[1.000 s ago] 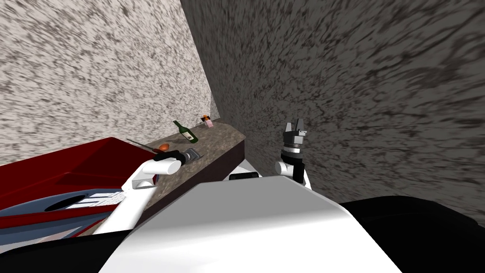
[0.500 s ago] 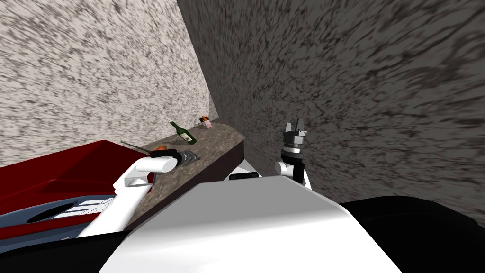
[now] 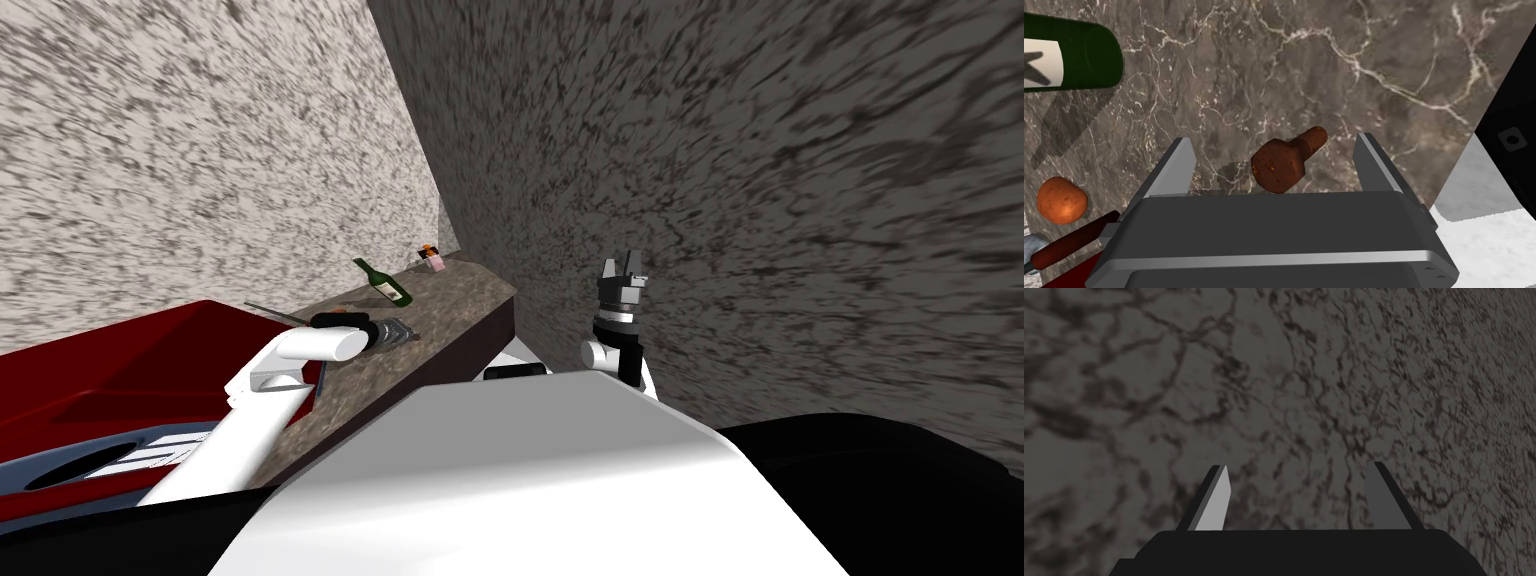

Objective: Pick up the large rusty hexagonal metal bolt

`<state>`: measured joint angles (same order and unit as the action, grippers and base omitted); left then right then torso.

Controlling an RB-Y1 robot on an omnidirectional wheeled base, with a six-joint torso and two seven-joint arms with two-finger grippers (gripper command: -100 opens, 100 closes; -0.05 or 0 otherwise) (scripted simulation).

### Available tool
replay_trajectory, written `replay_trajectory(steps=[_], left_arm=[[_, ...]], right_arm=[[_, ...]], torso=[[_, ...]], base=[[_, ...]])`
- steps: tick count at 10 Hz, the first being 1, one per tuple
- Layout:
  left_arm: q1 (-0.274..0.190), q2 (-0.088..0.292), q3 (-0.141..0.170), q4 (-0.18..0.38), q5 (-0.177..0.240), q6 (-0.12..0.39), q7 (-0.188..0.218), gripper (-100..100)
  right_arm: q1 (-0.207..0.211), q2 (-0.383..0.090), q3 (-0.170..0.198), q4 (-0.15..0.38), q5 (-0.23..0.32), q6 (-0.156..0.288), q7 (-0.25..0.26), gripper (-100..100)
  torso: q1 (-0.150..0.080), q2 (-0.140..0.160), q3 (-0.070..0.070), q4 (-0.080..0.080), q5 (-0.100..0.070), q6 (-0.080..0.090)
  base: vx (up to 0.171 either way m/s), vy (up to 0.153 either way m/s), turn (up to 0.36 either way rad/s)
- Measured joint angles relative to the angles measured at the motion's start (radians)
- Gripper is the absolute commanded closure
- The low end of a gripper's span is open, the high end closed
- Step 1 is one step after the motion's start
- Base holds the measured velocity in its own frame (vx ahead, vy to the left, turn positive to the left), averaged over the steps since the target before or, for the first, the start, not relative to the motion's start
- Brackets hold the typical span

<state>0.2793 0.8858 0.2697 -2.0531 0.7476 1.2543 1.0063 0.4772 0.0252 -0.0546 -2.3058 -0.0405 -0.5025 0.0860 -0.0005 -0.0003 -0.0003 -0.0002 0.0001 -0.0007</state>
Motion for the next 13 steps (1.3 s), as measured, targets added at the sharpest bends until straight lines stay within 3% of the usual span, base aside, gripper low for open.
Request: replay_trajectory(steps=[1,5,6,10,11,12,13], left_arm=[[0.000,0.000,0.000,0.000,0.000,0.000,0.000,-100],[-0.018,-0.030,-0.010,0.075,-0.028,-0.035,-0.026,-100],[-0.019,-0.031,-0.010,0.078,-0.029,-0.037,-0.027,100],[-0.019,-0.031,-0.010,0.077,-0.029,-0.037,-0.028,100],[-0.019,-0.031,-0.010,0.077,-0.029,-0.037,-0.028,0],[-0.019,-0.031,-0.010,0.077,-0.029,-0.037,-0.028,100],[-0.017,-0.023,-0.009,0.059,-0.023,-0.029,-0.021,100]], right_arm=[[0.000,0.000,0.000,0.000,0.000,0.000,0.000,0],[0.000,0.000,0.000,0.000,0.000,0.000,0.000,0],[0.000,0.000,0.000,0.000,0.000,0.000,0.000,0],[0.000,0.000,0.000,0.000,0.000,0.000,0.000,0],[0.000,0.000,0.000,0.000,0.000,0.000,0.000,0],[0.000,0.000,0.000,0.000,0.000,0.000,0.000,0],[0.000,0.000,0.000,0.000,0.000,0.000,0.000,0]], torso=[[0.000,0.000,0.000,0.000,0.000,0.000],[0.000,0.001,0.001,0.000,0.000,0.000],[0.000,0.001,0.001,0.000,0.000,0.000],[0.001,0.000,0.000,0.000,0.000,0.000],[0.001,0.000,0.000,0.000,0.000,0.000],[0.001,0.000,0.000,0.000,0.000,0.000],[0.000,0.000,0.000,0.000,0.000,-0.001]], base=[[-0.006,0.000,-0.094],[-0.009,0.002,-0.070],[0.000,0.000,0.000],[0.000,0.000,0.000],[0.000,0.000,0.000],[0.008,-0.001,0.128],[0.016,-0.003,0.133]])
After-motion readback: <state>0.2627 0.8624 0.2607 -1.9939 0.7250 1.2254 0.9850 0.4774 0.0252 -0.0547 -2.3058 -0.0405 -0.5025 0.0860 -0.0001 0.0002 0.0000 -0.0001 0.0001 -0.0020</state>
